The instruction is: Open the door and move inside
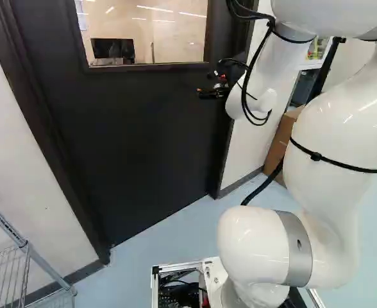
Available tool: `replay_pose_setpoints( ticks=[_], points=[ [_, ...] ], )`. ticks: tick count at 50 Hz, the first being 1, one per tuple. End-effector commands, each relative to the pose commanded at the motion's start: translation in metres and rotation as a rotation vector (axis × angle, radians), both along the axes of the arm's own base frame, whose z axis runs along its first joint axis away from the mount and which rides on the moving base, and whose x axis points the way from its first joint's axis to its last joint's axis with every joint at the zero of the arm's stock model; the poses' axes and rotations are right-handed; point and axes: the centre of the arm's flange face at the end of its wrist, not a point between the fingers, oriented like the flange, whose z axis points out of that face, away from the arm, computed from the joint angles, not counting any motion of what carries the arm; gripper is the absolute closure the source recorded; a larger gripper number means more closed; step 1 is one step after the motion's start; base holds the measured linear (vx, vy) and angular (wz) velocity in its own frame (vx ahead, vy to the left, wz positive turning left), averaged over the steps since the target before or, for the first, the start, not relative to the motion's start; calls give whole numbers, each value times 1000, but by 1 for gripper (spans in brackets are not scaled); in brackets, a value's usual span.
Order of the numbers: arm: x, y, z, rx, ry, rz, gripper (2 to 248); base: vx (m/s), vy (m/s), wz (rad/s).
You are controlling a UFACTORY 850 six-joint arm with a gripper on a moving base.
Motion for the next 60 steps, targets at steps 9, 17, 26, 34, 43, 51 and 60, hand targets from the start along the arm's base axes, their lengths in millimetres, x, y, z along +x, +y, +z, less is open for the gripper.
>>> replay_pose_setpoints(
  ticks=[9,17,26,34,43,51,60],
  points=[
    [1,0,-10,6,20,0,3,0,0,0],
    [1,0,-19,11,38,0,3,0,0,0],
    [2,0,-29,17,58,0,3,0,0,0],
    [2,0,-38,22,75,0,3,0,0,0],
    [2,0,-49,28,95,1,3,0,0,0],
    [2,2,-58,33,113,4,3,0,0,0],
    [2,3,-68,39,134,7,3,0,0,0]
  ],
)
